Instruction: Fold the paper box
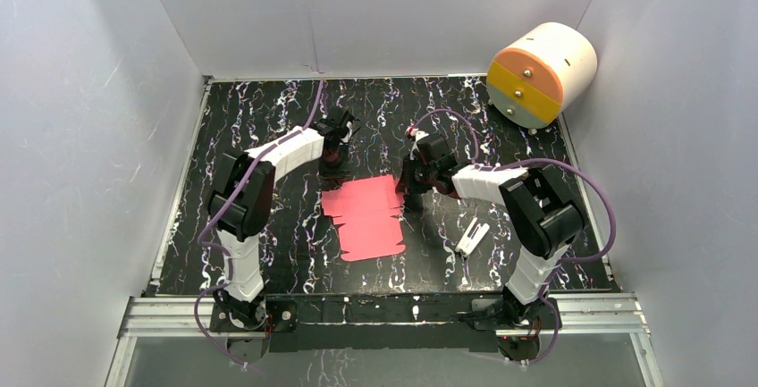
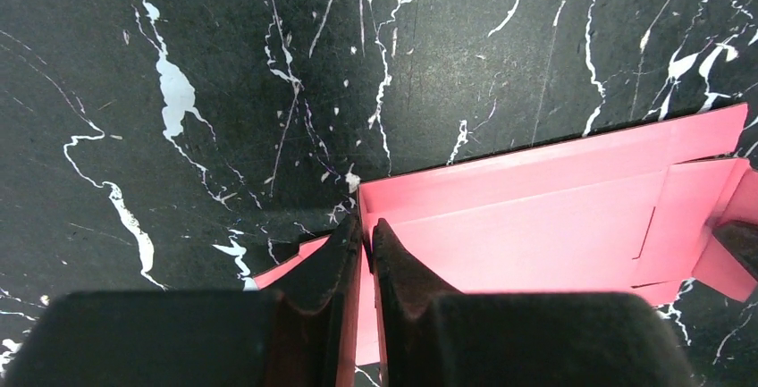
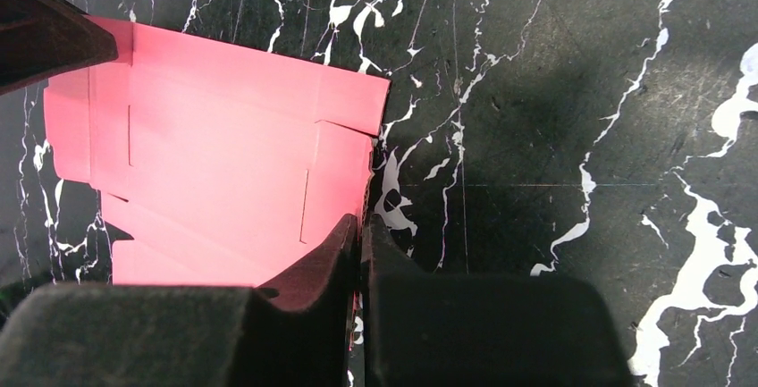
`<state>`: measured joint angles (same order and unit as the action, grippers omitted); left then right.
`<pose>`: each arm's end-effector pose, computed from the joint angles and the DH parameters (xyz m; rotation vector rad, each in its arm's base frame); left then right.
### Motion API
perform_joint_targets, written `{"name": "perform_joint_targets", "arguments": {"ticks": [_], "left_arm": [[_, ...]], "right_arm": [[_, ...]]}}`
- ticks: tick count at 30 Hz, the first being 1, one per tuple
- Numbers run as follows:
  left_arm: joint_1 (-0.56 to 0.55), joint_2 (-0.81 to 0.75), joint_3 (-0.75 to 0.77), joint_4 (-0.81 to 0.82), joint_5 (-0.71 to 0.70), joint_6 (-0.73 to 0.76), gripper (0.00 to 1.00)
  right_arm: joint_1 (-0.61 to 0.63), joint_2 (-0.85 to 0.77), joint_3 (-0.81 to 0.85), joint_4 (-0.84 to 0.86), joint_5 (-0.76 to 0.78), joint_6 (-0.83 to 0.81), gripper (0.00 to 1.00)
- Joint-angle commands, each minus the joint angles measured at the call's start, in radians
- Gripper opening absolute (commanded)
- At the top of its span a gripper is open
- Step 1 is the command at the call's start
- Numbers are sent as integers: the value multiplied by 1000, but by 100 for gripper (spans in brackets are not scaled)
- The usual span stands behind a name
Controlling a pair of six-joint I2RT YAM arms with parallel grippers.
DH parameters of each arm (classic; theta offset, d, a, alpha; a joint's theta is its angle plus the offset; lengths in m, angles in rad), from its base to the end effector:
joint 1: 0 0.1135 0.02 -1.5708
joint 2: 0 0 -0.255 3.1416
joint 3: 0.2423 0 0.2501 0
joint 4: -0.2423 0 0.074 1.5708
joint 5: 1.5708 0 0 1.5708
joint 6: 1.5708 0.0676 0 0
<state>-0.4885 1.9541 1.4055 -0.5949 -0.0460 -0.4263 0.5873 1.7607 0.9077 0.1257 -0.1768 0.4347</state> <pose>0.3657 -0.1908 0.1458 0.0713 2.7300 -0.2053 0.3081 0.2194 0.1271 -0.2773 2.3788 0.7101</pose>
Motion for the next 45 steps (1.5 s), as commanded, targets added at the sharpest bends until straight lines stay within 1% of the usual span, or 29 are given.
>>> {"name": "perform_joint_targets", "arguments": {"ticks": [1,7,13,18,24,28,35,45], "left_arm": [[-21,-9,39,-37,-29,6,6],[-21,-65,-5,-19,-74,5,0],[-21,-125,-71,32,-75,-2,0],[-21,-158,-87,55,-67,-7,0],[-21,-239,-127,95,-66,-13,0],[-21,-273,-151,112,-68,-20,0],[-21,-307,-172,137,-49,-33,0],[-21,-313,-175,139,-41,-40,0]], "right_arm": [[18,-45,37,19,14,-5,15],[8,-83,38,12,-9,-42,31],[-19,-142,43,8,-21,-46,49],[-38,-121,53,15,-55,-15,57],[-87,-86,22,90,-169,51,63],[-100,-67,7,139,-230,77,64],[-111,-16,-1,204,-282,115,63],[-128,43,-22,287,-368,138,53]]}}
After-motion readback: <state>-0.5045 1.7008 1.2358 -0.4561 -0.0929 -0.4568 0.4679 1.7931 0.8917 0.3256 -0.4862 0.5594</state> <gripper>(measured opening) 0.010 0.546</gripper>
